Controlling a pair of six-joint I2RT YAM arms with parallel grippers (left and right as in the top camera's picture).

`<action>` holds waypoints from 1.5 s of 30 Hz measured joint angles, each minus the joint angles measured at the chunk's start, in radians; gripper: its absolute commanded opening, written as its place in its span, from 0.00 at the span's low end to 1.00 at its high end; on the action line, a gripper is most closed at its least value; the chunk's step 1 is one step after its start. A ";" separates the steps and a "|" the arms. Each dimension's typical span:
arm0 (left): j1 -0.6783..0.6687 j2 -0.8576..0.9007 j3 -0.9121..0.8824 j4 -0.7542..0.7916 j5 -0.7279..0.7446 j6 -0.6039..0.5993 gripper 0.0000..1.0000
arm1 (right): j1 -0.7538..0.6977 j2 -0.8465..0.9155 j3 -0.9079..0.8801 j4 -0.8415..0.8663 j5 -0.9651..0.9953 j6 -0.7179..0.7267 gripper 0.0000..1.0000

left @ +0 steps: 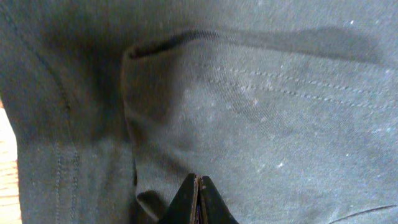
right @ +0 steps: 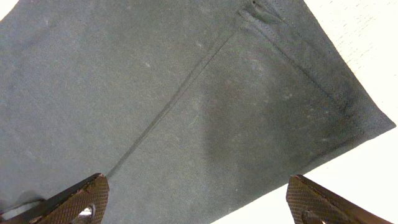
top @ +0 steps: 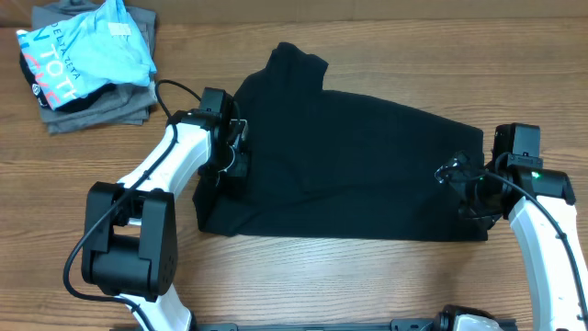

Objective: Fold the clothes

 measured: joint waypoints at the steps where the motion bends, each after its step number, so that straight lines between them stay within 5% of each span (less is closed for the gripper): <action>1: 0.000 0.000 0.001 0.005 0.000 0.000 0.04 | 0.000 0.000 0.000 0.000 0.000 0.000 0.95; 4: 0.000 0.000 0.015 0.013 -0.011 0.000 0.09 | 0.000 0.000 0.000 -0.001 0.000 0.000 0.95; 6: 0.000 0.000 0.030 0.012 -0.023 0.002 0.62 | 0.000 0.000 0.000 0.000 0.000 0.000 0.95; 14: 0.005 0.000 0.048 -0.129 -0.090 -0.003 0.87 | 0.000 0.000 0.000 -0.001 0.001 -0.019 0.95; 19: 0.021 0.000 0.048 -0.248 -0.085 -0.004 0.84 | 0.000 0.000 0.000 0.005 0.000 -0.026 0.95; 33: 0.032 0.000 0.048 -0.286 0.117 0.017 0.53 | 0.000 0.000 0.000 0.006 0.001 -0.026 0.95; 41: 0.032 0.000 0.048 -0.231 0.133 0.023 0.50 | 0.000 0.000 0.000 0.005 0.001 -0.026 0.95; 45: 0.032 0.000 0.048 -0.213 0.133 0.028 0.25 | 0.000 0.000 0.000 0.002 0.001 -0.026 0.95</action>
